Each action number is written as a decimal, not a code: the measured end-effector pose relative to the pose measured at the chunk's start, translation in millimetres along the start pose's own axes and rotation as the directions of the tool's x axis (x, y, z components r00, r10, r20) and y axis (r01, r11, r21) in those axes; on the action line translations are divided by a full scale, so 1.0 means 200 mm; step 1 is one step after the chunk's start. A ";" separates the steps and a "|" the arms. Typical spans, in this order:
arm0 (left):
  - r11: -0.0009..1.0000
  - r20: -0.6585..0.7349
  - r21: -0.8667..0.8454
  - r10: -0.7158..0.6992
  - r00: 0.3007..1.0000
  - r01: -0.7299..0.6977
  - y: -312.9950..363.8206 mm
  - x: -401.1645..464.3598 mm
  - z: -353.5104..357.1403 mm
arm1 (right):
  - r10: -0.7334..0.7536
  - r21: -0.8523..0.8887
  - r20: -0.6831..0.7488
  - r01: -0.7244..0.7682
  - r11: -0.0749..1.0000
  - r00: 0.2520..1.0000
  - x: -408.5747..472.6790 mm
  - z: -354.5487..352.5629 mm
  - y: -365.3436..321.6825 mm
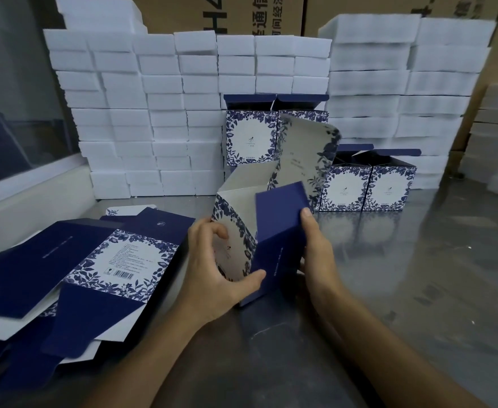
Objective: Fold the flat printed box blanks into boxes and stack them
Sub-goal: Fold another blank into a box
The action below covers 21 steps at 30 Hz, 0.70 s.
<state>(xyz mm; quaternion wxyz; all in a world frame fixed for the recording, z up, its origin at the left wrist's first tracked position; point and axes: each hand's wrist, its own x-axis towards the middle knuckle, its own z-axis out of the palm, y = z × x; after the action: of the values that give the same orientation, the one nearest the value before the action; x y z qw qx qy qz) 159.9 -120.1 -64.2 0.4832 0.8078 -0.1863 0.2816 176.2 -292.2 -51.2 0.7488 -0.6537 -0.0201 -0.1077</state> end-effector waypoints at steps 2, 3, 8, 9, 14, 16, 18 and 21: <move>0.991 -0.039 0.082 0.112 0.993 -0.109 0.01 0.00 0.01 | 0.043 0.009 -0.032 -0.043 0.999 0.999 0.01 0.01 -0.01; 0.981 -0.057 0.123 0.155 0.986 -0.148 0.01 0.00 0.01 | 0.060 0.003 -0.053 -0.059 0.998 0.997 0.01 0.00 -0.01; 0.942 -0.057 0.286 0.200 0.978 -0.176 -0.02 0.01 0.00 | 0.001 -0.137 -0.111 -0.017 0.990 0.994 0.02 0.00 -0.01; 0.940 -0.048 0.299 0.186 0.981 -0.163 -0.03 0.01 0.00 | -0.016 -0.187 -0.108 -0.005 0.982 0.994 0.02 0.00 0.00; 0.920 -0.004 0.356 0.176 0.984 -0.163 -0.05 0.02 -0.03 | 0.001 -0.472 -0.095 -0.046 0.880 0.995 0.04 -0.05 0.01; 0.925 0.005 0.345 0.170 0.986 -0.161 -0.05 0.02 -0.03 | -0.006 -0.545 -0.090 -0.044 0.837 0.996 0.04 -0.07 0.00; 0.925 0.003 0.344 0.172 0.985 -0.163 -0.05 0.02 -0.04 | -0.020 -0.584 -0.106 -0.046 0.810 0.994 0.04 -0.07 -0.01; 0.914 -0.005 0.366 0.187 0.982 -0.173 -0.04 0.02 -0.04 | -0.002 -0.641 -0.110 -0.069 0.764 0.994 0.04 -0.07 0.00</move>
<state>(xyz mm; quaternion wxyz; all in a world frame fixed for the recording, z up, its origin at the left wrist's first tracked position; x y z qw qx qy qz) 165.7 -109.1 -65.1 0.3009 0.8569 -0.1948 0.3704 183.1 -307.9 -51.2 0.4809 -0.8646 0.0685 -0.1286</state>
